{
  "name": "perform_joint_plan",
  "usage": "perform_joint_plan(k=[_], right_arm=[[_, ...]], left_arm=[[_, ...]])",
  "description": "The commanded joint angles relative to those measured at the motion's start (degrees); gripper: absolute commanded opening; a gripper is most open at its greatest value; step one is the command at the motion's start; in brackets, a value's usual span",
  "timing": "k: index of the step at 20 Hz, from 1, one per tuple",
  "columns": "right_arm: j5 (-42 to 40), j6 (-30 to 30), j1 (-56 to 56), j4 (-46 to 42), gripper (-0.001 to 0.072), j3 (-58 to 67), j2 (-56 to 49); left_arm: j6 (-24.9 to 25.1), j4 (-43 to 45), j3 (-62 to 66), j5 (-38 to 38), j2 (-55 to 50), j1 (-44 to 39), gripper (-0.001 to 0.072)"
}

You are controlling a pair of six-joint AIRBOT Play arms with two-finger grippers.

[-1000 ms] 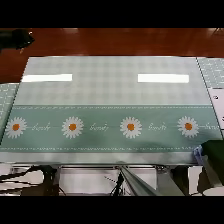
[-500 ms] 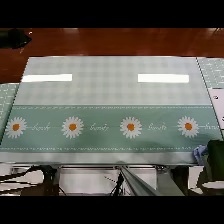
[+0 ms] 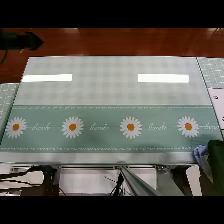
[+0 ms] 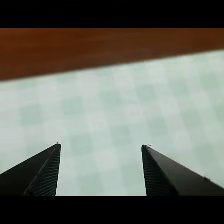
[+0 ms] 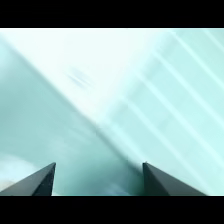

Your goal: Fold the shirts.

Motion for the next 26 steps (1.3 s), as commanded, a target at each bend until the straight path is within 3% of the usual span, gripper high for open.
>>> perform_joint_plan(k=[1,3,4,9,12,14,26], right_arm=[[-7.3,2.2,17.0,33.2,0.0614,1.7,-3.4],[-5.5,8.7,26.7,26.8,0.0613,1.7,-5.9],[-3.4,10.9,31.3,20.5,0.0612,1.7,-7.2],[4.1,13.5,47.5,-5.7,0.0611,1.7,-10.4],[3.8,13.7,49.3,-6.2,0.0608,1.7,-10.4],[4.5,13.7,49.3,-5.3,0.0608,1.7,-10.4],[4.4,13.7,49.2,-5.4,0.0608,1.7,-10.4]], left_arm=[[-12.7,17.2,0.0,-12.6,0.4,-7.0,0.0599],[-22.5,32.4,-0.1,-22.6,0.9,-12.8,0.0599],[-24.3,33.6,-0.9,-24.9,1.6,-14.9,0.0599],[-30.9,29.6,-18.1,-13.9,14.3,-24.5,0.0599],[-34.8,29.6,-25.2,-4.7,19.5,-28.2,0.0602],[-37.4,29.5,-25.7,-4.4,19.0,-28.5,0.0603],[-37.4,29.6,-25.7,-4.4,18.6,-28.4,0.0602]])
